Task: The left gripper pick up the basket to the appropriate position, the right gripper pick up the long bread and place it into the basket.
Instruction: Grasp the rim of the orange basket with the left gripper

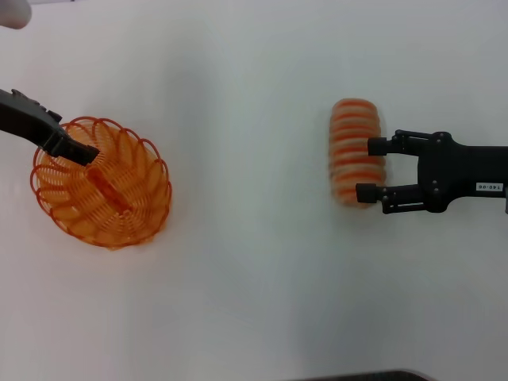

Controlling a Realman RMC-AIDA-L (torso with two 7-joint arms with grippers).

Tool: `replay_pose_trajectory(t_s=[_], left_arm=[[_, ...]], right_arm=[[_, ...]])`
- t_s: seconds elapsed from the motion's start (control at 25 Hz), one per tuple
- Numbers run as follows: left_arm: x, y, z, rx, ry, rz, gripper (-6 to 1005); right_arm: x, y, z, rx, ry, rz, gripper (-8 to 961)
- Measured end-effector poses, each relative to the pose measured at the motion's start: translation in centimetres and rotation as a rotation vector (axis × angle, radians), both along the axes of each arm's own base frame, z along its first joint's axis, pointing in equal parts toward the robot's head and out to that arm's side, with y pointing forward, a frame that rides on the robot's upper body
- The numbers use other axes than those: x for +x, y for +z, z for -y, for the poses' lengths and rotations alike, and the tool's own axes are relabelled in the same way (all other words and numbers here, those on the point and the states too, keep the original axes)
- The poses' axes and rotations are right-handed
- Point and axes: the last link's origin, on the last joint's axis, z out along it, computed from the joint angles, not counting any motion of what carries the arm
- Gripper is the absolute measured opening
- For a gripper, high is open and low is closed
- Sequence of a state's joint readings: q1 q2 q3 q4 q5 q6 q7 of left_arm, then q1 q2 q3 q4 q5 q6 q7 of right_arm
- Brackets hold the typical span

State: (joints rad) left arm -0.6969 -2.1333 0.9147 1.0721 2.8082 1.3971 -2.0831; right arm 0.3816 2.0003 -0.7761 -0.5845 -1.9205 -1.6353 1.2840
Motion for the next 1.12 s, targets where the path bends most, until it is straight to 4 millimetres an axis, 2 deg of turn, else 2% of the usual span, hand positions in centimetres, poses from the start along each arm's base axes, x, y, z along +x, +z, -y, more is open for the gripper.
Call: replay_pose_trajectory(t_s=[0.2, 0.64, 0.72, 0.96, 1.12], left_arm=[[-0.2, -0.6, -0.1, 0.005, 0.005, -0.011, 872], [-0.4, -1.3, -0.2, -0.001, -0.007, -0.051, 777], [-0.5, -1.2, -0.3, 0.001, -0.007, -0.054, 540], [-0.6, -0.9, -0.4, 0.015, 0.011, -0.050, 296], [-0.4, -0.8, -0.4, 0.021, 0.039, -0.040, 190]], right_arm=[[0.0, 0.0, -0.1, 0.000, 0.001, 0.000, 930], [-0.1, 0.1, -0.2, 0.006, 0.001, 0.000, 930], [-0.1, 0.1, -0.2, 0.005, -0.002, -0.002, 930], [-0.2, 0.3, -0.4, 0.014, -0.002, -0.004, 930], [-0.3, 0.4, -0.5, 0.020, -0.001, -0.009, 930]])
